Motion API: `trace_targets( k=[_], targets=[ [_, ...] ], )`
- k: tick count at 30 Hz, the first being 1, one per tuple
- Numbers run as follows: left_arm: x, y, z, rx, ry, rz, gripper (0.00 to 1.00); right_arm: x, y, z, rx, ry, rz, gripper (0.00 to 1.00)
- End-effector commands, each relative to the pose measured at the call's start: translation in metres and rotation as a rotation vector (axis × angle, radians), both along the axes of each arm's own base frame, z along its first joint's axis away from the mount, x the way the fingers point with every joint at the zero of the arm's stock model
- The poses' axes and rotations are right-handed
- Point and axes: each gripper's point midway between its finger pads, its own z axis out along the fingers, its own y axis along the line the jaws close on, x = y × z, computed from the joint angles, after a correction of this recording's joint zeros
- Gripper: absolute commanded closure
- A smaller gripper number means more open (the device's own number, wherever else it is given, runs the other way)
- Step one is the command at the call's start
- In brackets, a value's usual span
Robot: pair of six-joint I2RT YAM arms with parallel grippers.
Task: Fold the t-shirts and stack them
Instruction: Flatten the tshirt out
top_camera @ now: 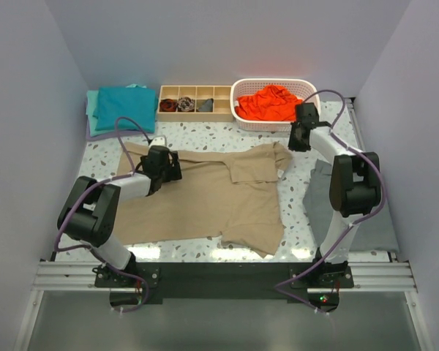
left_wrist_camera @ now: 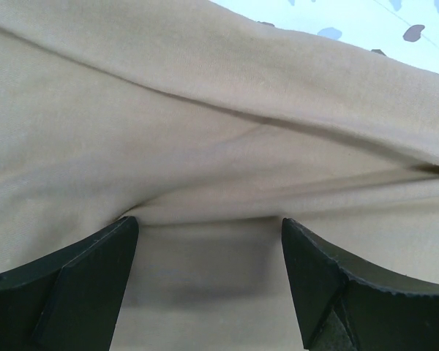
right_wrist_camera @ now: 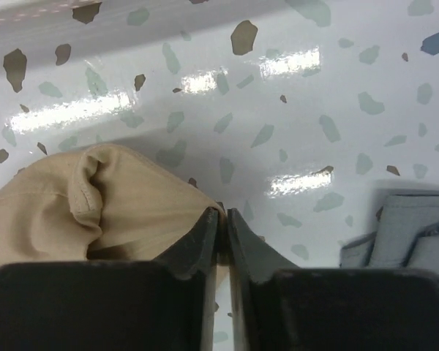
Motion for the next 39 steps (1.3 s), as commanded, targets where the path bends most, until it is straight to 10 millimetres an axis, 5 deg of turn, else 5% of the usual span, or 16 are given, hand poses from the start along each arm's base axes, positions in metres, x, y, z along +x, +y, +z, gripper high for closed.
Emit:
trace_targets(
  k=[1,6,10,14,24,39],
  targets=[
    [-0.011,0.005,-0.019,0.009,0.071,-0.019,0.14,0.018,-0.032,0.047,-0.111,-0.083,-0.048,0.66],
    [-0.010,-0.003,-0.008,-0.018,0.035,-0.063,0.14,0.003,-0.008,0.057,0.032,-0.129,-0.014,0.51],
    [-0.006,-0.016,0.022,-0.102,-0.044,-0.089,0.14,-0.008,0.044,0.058,0.286,-0.120,0.136,0.51],
    [0.001,-0.018,0.050,-0.126,-0.100,-0.071,0.14,-0.008,0.077,0.044,0.442,-0.065,0.205,0.52],
    [0.005,-0.010,0.070,-0.111,-0.144,-0.022,0.14,-0.030,0.096,0.014,0.532,0.064,0.247,0.55],
    [0.003,-0.009,0.061,-0.094,-0.114,-0.028,0.14,-0.088,0.103,-0.005,0.512,0.165,0.262,0.61]
  ],
)
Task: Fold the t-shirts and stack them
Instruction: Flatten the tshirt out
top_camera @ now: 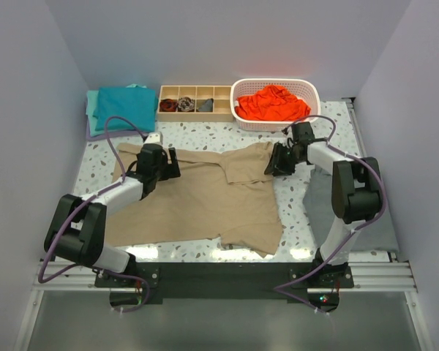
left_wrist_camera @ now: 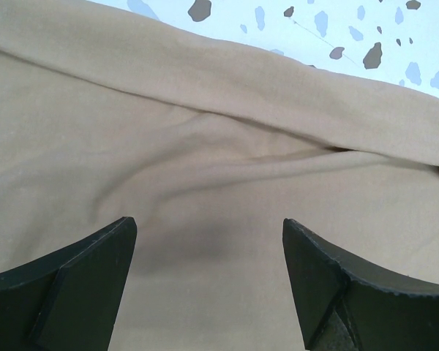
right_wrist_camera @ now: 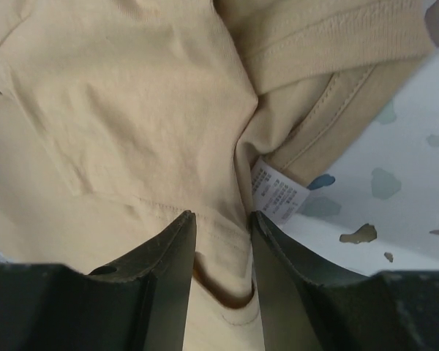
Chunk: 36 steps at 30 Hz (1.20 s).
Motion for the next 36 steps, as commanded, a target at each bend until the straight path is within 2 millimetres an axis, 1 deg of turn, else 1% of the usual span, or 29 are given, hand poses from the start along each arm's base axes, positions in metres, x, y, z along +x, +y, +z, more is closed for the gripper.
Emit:
trace_targets(
  k=[1,2,5,6,10,12,13,15,16,18,19,20,21,22,25,26,29,30,31,33,34,35,36],
  targets=[
    [0.012,0.000,0.015,-0.009,-0.042,0.017,0.14,-0.006,0.006,0.022,0.030,-0.048,0.017,0.62],
    [0.012,0.000,0.015,-0.008,-0.041,0.018,0.14,-0.007,0.006,0.023,0.036,-0.048,0.019,0.64],
    [0.013,0.000,0.013,-0.006,-0.036,0.017,0.14,-0.007,0.006,0.022,0.040,-0.049,0.021,0.73],
    [0.013,0.000,0.013,-0.005,-0.033,0.017,0.14,-0.007,0.008,0.023,0.045,-0.053,0.025,0.79],
    [0.014,0.003,0.015,0.001,-0.042,0.030,0.14,0.000,0.012,0.030,0.069,-0.098,0.028,0.94],
    [0.015,0.004,0.018,0.004,-0.049,0.034,0.14,0.007,0.012,0.034,0.072,-0.121,0.019,0.98],
    [0.016,0.005,0.020,0.008,-0.053,0.041,0.14,0.011,0.014,0.040,0.079,-0.137,0.020,0.99],
    [0.016,0.006,0.023,0.008,-0.058,0.046,0.14,0.016,0.016,0.050,0.099,-0.163,0.022,1.00],
    [0.017,0.006,0.026,0.009,-0.063,0.048,0.14,0.019,0.019,0.059,0.112,-0.185,0.028,1.00],
    [0.016,0.007,0.031,0.008,-0.070,0.053,0.14,0.024,0.019,0.072,0.112,-0.214,0.024,0.98],
    [0.017,0.010,0.034,0.017,-0.076,0.068,0.14,0.028,0.015,0.079,0.088,-0.233,0.011,0.98],
    [0.016,0.013,0.037,0.024,-0.078,0.078,0.13,0.025,0.011,0.082,0.069,-0.230,0.016,0.95],
    [0.016,0.014,0.038,0.030,-0.079,0.086,0.13,0.024,0.009,0.082,0.053,-0.225,0.015,0.92],
    [0.016,0.017,0.041,0.037,-0.087,0.098,0.12,0.024,0.007,0.085,0.035,-0.228,0.017,0.85],
    [0.015,0.016,0.040,0.032,-0.086,0.094,0.12,0.019,0.003,0.081,0.010,-0.213,0.028,0.80],
    [0.016,0.015,0.038,0.029,-0.082,0.091,0.12,0.019,0.004,0.081,0.016,-0.216,0.033,0.80],
    [0.016,0.014,0.034,0.027,-0.068,0.084,0.12,0.018,0.007,0.078,0.036,-0.209,0.031,0.90],
    [0.016,0.013,0.034,0.027,-0.066,0.083,0.12,0.017,0.008,0.076,0.043,-0.202,0.038,0.92],
    [0.016,0.013,0.033,0.028,-0.064,0.082,0.12,0.016,0.008,0.074,0.043,-0.194,0.037,0.97],
    [0.016,0.013,0.033,0.031,-0.064,0.080,0.12,0.015,0.006,0.070,0.028,-0.185,0.030,0.97],
    [0.015,0.013,0.032,0.030,-0.061,0.078,0.12,0.015,0.002,0.068,0.010,-0.177,0.020,0.79],
    [0.015,0.013,0.031,0.031,-0.059,0.076,0.12,0.012,0.000,0.065,-0.004,-0.158,0.017,0.71],
    [0.014,0.013,0.030,0.031,-0.056,0.077,0.12,0.011,0.000,0.062,-0.008,-0.144,0.019,0.70]
  ],
)
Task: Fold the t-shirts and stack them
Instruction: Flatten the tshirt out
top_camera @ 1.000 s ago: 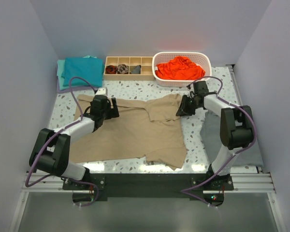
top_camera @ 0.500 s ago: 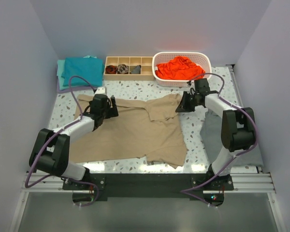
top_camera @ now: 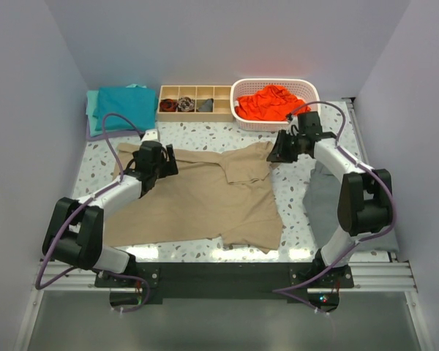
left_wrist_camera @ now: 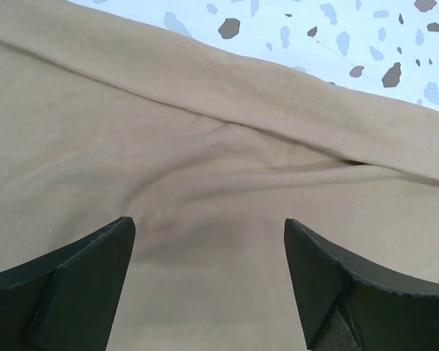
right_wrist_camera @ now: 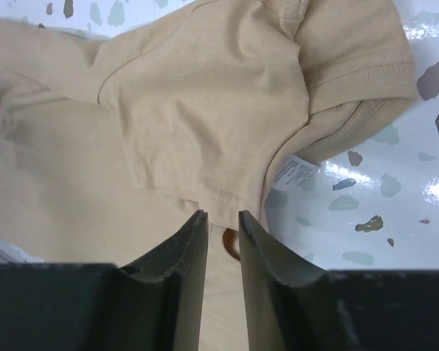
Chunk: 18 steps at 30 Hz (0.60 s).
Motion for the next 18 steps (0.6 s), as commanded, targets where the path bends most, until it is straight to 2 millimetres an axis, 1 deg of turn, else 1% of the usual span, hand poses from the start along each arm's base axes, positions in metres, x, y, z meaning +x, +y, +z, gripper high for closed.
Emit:
trace_targets(
  k=[1,3,7,12,18],
  targets=[
    [0.012,0.000,0.016,-0.017,-0.050,0.017,0.12,-0.004,-0.006,-0.006,-0.041,0.031,0.000,0.69],
    [0.012,0.000,0.016,-0.019,-0.049,0.017,0.12,-0.006,-0.004,-0.008,-0.032,0.045,0.006,0.67],
    [0.013,0.000,0.016,-0.019,-0.051,0.018,0.12,-0.010,0.000,-0.015,-0.012,0.066,0.012,0.66],
    [0.013,-0.002,0.012,-0.020,-0.039,0.012,0.12,-0.014,-0.003,-0.025,-0.028,0.097,0.007,0.66],
    [0.012,-0.002,0.010,-0.018,-0.034,0.012,0.12,-0.015,-0.001,-0.031,-0.022,0.115,0.012,0.68]
  ],
)
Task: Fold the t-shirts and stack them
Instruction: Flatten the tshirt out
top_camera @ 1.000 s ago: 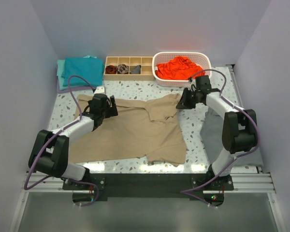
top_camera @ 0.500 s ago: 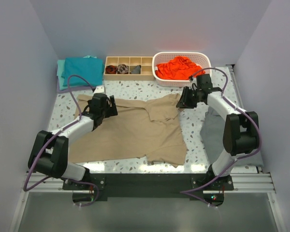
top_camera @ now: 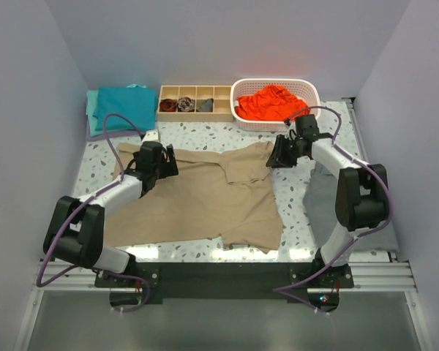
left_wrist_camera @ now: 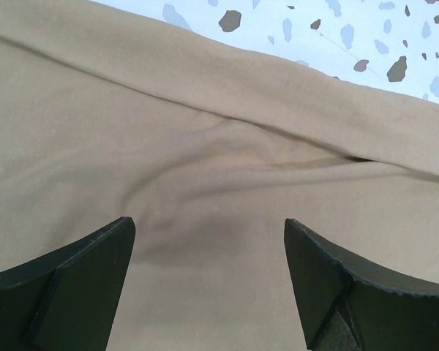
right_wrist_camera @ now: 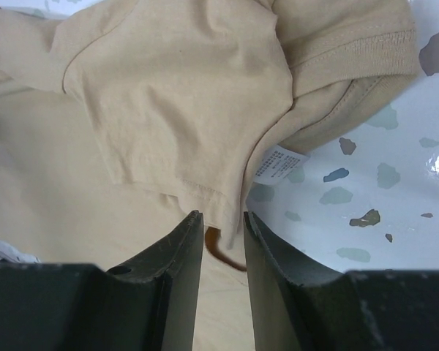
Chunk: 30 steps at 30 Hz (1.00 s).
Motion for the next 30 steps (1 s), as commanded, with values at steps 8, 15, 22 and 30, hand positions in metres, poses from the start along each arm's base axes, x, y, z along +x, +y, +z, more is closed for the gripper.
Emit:
trace_targets(
  k=[8,15,22,30],
  targets=[
    [0.014,-0.001,0.014,-0.017,-0.047,0.019,0.12,-0.005,0.005,-0.013,0.010,0.043,0.025,0.69],
    [0.014,-0.001,0.012,-0.017,-0.040,0.016,0.12,-0.005,0.011,-0.015,0.029,0.053,0.044,0.71],
    [0.015,-0.001,0.010,-0.013,-0.036,0.017,0.12,-0.004,0.012,-0.017,0.026,0.057,0.054,0.74],
    [0.016,-0.001,0.013,-0.013,-0.043,0.019,0.12,-0.001,0.015,0.000,0.036,-0.016,0.068,0.82]
  ],
)
